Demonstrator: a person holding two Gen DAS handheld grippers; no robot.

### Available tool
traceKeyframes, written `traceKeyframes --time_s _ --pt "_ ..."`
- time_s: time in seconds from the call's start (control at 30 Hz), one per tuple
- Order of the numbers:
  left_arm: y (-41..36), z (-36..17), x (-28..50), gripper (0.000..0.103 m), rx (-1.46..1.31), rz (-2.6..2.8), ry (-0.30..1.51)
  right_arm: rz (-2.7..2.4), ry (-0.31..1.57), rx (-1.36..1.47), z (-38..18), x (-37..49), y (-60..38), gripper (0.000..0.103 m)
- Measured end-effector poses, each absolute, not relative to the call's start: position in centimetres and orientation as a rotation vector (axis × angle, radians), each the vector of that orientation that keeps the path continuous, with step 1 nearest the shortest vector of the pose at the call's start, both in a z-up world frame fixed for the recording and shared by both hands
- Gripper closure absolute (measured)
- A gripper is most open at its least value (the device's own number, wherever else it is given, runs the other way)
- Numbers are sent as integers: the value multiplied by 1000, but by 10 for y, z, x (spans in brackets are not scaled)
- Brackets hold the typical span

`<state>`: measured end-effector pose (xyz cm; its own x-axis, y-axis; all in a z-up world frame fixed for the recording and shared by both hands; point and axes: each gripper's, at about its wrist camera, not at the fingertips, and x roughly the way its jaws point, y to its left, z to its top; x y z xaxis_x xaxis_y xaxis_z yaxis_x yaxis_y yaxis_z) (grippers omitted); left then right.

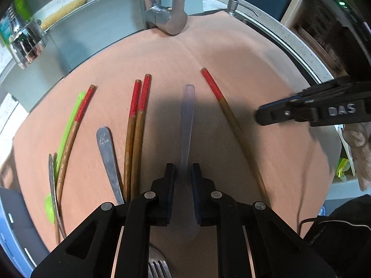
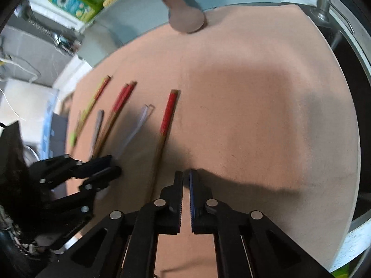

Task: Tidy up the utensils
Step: 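Move both tools back over the utensils on the brown mat, then grasp a red-tipped chopstick with the right gripper while the left gripper grasps the clear plastic spoon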

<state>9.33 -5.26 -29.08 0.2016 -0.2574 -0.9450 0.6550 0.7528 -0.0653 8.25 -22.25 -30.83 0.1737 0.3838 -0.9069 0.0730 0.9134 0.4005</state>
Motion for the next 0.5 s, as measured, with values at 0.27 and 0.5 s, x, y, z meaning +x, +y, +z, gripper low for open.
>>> traceKeyframes --time_s 0.27,0.5 --pt "-53 -293 97 91 376 -659 1197 251 1401 422 -309 86 -198 85" --pt "-38 -294 101 98 275 -653 1207 197 1393 246 -313 93 -163 87"
